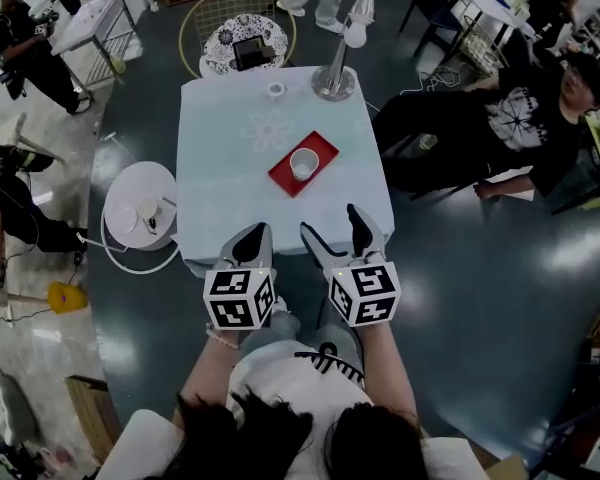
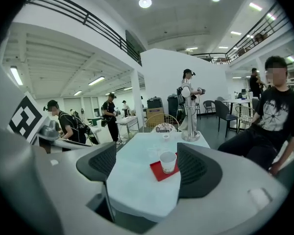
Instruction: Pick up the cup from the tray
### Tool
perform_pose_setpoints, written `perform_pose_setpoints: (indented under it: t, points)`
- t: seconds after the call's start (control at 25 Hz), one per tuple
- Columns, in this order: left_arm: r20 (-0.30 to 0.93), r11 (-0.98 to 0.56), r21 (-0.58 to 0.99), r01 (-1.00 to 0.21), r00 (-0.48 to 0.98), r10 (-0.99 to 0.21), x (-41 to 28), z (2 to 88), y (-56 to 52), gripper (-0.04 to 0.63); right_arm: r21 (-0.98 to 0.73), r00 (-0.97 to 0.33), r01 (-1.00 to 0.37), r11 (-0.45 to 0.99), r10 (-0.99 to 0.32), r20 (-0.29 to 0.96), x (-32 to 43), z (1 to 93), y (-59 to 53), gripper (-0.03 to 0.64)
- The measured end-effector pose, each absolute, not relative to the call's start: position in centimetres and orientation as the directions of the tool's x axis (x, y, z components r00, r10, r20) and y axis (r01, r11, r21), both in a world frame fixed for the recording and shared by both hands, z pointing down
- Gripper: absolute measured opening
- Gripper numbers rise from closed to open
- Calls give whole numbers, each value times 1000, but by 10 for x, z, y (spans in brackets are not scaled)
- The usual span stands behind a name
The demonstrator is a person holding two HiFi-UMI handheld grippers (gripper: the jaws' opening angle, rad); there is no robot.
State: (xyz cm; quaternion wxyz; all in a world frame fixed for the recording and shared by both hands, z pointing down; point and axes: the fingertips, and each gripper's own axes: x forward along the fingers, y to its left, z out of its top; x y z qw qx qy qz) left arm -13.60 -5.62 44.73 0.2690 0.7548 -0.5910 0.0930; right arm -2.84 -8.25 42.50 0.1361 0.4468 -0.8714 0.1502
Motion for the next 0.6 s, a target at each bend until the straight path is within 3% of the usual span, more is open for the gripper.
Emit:
perform_pose_setpoints:
  t: [0.6]
  points:
    - [526, -166, 266, -950, 287, -800, -144, 475, -123, 0, -115, -543, -829, 548, -736, 405, -38, 462, -177, 483]
